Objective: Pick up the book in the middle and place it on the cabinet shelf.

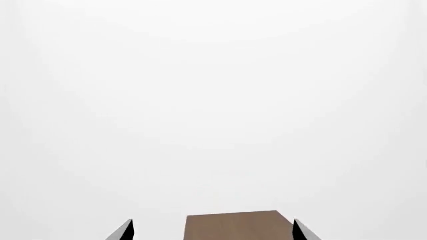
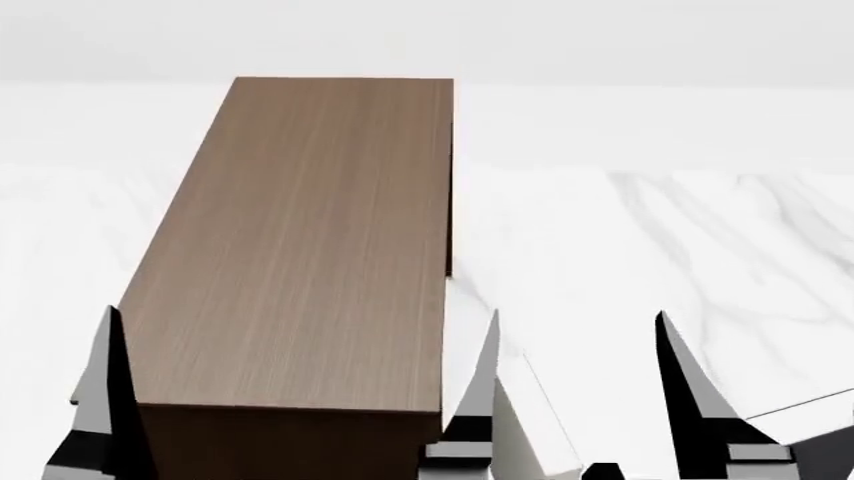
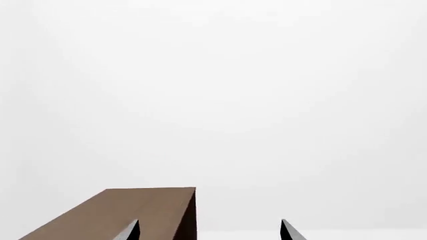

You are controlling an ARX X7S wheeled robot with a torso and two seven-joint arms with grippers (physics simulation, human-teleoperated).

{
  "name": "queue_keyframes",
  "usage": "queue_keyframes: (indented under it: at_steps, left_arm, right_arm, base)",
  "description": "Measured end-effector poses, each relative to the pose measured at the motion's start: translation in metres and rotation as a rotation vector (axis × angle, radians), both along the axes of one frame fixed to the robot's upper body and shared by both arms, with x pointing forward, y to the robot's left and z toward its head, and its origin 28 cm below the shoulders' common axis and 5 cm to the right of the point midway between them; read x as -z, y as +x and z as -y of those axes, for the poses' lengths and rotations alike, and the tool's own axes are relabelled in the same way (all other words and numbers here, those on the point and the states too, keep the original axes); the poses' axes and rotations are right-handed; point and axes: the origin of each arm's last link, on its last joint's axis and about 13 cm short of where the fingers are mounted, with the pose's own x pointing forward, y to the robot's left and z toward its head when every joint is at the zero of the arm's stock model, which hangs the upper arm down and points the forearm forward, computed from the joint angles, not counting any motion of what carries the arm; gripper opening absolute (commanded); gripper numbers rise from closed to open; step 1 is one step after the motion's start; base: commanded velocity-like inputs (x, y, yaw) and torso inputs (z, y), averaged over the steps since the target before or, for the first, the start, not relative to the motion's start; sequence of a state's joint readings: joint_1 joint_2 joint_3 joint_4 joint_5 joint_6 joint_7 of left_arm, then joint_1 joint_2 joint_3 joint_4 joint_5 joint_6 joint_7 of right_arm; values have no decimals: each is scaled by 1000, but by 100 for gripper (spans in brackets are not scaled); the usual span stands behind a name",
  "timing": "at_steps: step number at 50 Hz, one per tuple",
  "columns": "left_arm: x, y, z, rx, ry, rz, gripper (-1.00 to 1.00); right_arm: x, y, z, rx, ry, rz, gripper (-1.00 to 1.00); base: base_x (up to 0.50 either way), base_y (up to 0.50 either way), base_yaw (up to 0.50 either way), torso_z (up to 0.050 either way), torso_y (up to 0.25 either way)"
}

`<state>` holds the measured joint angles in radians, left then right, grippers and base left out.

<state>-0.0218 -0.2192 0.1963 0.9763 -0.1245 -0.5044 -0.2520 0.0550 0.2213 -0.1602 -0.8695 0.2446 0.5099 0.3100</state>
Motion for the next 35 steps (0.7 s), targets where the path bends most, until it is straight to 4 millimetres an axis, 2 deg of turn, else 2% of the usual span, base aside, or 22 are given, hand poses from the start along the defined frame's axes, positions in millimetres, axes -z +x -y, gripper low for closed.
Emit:
queue_keyframes:
  at_steps: [7, 15, 35]
  left_arm:
    - [0, 1, 0, 6, -8, -4, 100]
    - [1, 1, 0, 9, -14, -7, 100]
    - [1, 1, 1, 12, -18, -9, 100]
  right_arm:
    - [3, 3, 1, 63, -41, -21, 100]
    - [3, 1, 2, 55, -22, 5, 100]
    - [3, -1, 3, 47, 24, 29, 100]
  base:
    - [0, 0, 0, 0, 0]
    - [0, 0, -26, 0, 0]
    - [0, 0, -500, 0, 0]
